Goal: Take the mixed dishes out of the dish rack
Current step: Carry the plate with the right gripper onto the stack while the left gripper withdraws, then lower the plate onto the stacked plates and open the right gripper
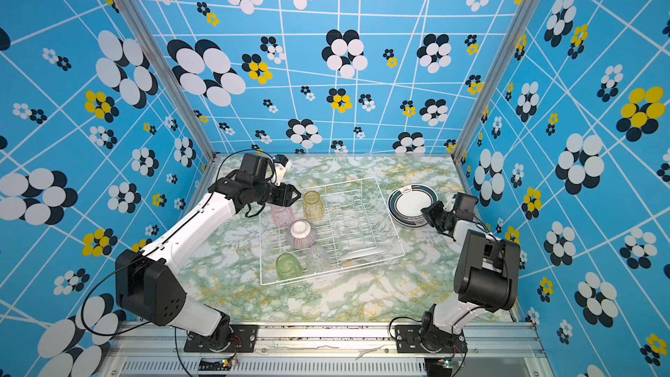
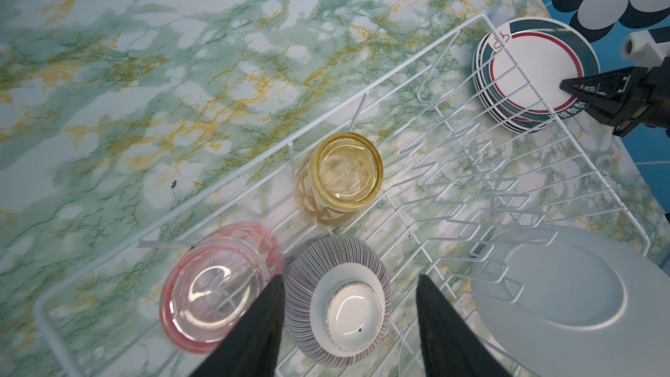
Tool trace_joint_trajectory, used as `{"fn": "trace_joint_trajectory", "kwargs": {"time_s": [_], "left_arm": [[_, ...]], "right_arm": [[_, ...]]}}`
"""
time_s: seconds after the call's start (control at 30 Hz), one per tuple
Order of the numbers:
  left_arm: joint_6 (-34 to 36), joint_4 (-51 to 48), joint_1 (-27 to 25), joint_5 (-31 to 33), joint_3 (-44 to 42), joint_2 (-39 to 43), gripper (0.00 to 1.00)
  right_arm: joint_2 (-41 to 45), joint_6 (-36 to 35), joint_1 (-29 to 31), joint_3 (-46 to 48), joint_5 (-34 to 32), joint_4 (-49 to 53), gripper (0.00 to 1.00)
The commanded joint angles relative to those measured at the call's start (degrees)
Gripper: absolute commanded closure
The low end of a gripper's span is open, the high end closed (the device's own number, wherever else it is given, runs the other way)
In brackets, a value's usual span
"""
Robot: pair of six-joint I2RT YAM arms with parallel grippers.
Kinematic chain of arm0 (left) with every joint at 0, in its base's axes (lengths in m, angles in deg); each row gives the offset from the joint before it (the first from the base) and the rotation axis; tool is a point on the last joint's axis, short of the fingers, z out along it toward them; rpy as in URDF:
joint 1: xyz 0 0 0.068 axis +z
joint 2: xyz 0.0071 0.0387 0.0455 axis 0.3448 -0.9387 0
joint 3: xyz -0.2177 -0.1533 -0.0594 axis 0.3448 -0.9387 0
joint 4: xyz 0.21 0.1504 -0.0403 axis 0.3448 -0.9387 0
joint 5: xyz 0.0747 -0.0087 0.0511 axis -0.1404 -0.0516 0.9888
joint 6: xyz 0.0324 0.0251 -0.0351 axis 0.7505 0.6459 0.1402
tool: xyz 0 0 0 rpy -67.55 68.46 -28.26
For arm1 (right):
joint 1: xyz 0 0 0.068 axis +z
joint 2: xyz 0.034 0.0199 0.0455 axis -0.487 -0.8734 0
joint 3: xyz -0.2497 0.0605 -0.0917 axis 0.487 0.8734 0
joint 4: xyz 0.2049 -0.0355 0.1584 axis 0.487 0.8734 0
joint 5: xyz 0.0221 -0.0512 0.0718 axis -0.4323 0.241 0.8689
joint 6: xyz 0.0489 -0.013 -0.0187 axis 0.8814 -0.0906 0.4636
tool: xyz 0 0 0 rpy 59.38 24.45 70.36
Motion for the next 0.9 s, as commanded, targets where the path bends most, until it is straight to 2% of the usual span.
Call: {"fn": "trace_joint_trajectory", "kwargs": {"time_s": [0.0, 0.13, 0.3, 0.53, 0.87], "left_arm": [[0.5, -1.6, 0.3, -0.2, 1.1, -0.6, 0.41], [0.7, -2.0, 0.4, -0.1, 1.2, -0.6, 0.41], [1.1, -2.6, 0.4, 0.3, 1.2, -0.8, 0.41], [1.7, -3.6, 0.5, 0.6, 0.9, -0.8, 0.41], [1.5, -4.9, 1.5, 2.1, -0.2, -1.1, 0.41]], "right_arm": [[0.4, -4.2, 0.0, -0.8, -1.2, 6.4, 0.83], [1.5, -6.5, 0.0, -1.3, -2.7, 9.8, 0.80], [2.8, -8.7, 0.0, -1.8, -4.2, 13.3, 0.62], [5.4, -11.3, 0.0, -1.7, -6.8, 17.5, 0.49], [9.8, -15.4, 0.0, -2.9, -11.4, 23.9, 0.43]]}}
